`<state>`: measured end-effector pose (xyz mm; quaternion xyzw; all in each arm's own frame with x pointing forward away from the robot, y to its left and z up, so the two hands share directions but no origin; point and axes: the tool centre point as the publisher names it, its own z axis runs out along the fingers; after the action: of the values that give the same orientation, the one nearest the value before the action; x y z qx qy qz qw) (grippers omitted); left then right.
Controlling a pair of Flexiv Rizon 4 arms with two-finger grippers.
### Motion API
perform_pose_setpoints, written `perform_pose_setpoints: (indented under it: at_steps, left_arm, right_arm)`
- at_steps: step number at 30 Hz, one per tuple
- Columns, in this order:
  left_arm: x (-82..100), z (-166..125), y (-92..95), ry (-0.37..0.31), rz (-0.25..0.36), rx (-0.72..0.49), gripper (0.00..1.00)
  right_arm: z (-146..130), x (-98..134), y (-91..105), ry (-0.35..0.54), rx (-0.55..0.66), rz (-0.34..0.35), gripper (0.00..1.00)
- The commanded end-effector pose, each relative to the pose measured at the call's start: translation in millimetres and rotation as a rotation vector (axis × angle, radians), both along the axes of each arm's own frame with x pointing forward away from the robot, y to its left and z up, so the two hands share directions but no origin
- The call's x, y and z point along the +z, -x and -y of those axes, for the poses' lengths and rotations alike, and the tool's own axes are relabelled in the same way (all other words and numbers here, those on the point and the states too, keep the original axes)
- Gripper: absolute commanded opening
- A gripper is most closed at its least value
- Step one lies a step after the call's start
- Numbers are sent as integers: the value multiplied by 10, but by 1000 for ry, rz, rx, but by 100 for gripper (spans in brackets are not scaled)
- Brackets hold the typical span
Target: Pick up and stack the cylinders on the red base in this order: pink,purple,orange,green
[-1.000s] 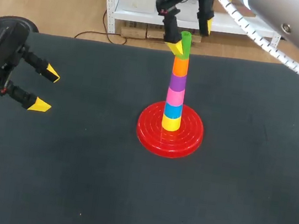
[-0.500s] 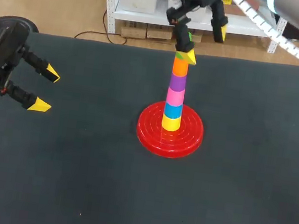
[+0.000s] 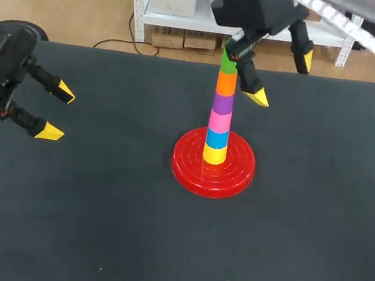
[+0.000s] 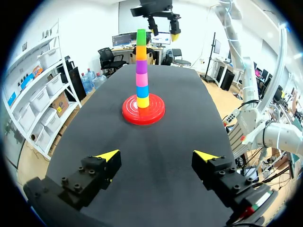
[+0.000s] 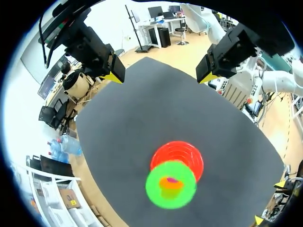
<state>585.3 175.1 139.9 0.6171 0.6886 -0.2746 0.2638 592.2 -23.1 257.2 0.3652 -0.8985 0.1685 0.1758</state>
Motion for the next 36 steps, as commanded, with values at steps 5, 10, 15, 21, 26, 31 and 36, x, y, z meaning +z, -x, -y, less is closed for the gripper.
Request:
perform_pose_setpoints:
  at_steps: [5, 10, 15, 21, 26, 31, 36]
  left_arm:
    - [-4, -7, -2, 2, 1, -2, 100]
    - [-4, -7, -2, 2, 1, -2, 100]
    - [-4, -7, -2, 2, 1, -2, 100]
    - [-4, -7, -2, 2, 1, -2, 100]
    - [-4, -7, -2, 2, 1, -2, 100]
    - [-4, -7, -2, 2, 1, -2, 100]
    - [-4, -7, -2, 2, 1, -2, 100]
  right_arm:
    - [47, -68, 89, -613, 213, 695, 100]
    - [51, -145, 74, -687, 235, 786, 100]
    - [139, -242, 85, -725, 207, 871, 100]
    - [288, -337, 135, -827, 176, 960, 100]
    - [298, -447, 123, -881, 164, 938, 100]
    - [244, -565, 64, -989, 190, 861, 100]
    - [244, -565, 64, -989, 190, 861, 100]
